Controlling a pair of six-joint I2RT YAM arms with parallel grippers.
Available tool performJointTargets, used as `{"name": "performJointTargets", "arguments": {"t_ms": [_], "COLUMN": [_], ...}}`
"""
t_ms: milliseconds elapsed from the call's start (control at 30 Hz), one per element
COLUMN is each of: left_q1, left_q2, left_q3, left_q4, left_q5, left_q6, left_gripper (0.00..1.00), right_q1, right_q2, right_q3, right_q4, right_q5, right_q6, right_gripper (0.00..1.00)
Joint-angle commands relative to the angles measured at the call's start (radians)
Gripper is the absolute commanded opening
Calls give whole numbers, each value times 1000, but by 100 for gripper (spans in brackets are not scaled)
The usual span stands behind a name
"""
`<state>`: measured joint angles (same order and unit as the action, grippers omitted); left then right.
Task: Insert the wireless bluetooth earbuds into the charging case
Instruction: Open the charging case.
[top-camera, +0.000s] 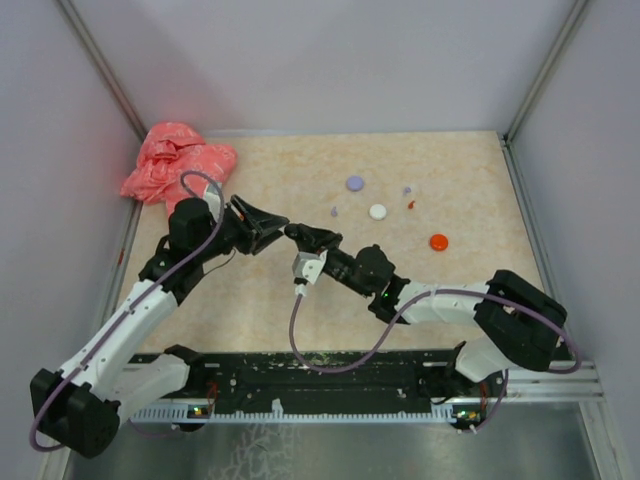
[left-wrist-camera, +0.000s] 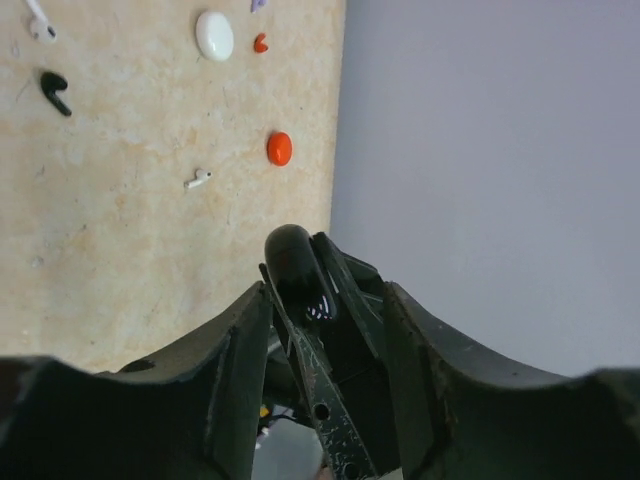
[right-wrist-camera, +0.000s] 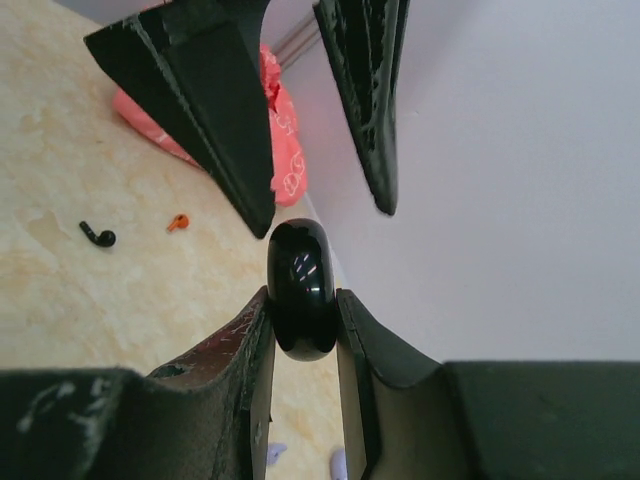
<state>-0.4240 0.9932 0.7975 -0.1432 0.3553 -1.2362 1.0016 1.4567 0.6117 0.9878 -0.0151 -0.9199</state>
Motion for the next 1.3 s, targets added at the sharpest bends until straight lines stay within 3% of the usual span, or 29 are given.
{"name": "performJointTargets", "arguments": {"t_ms": [0, 200, 367, 567, 800, 1267], "left_q1": [-3, -4, -3, -3, -3, -4], "left_q2": [-84, -158, -168, -121, -77, -27], "left_q3": [-25, -78, -68, -16, -5, -17], "left_q4": [144, 304, 293, 244, 268, 347], "left_q5": [-41, 36, 117, 334, 497, 571], "left_q6": [232, 600, 868, 1099, 1182, 1156], "left_gripper": [58, 73, 79, 84, 84, 76], "right_q1": [-3, -69, -156, -245, -292, -292], "right_q2": [-82, -157, -226, -282, -298, -242], "right_q3": [45, 68, 97, 124, 139, 168], "right_q4": [-81, -222, -333, -392, -386, -302], "right_q5": [-30, -159, -327, -519, -667, -787], "right_q6": [153, 366, 574, 789, 948, 1083], "right_gripper": [0, 0, 0, 0, 0, 0]}}
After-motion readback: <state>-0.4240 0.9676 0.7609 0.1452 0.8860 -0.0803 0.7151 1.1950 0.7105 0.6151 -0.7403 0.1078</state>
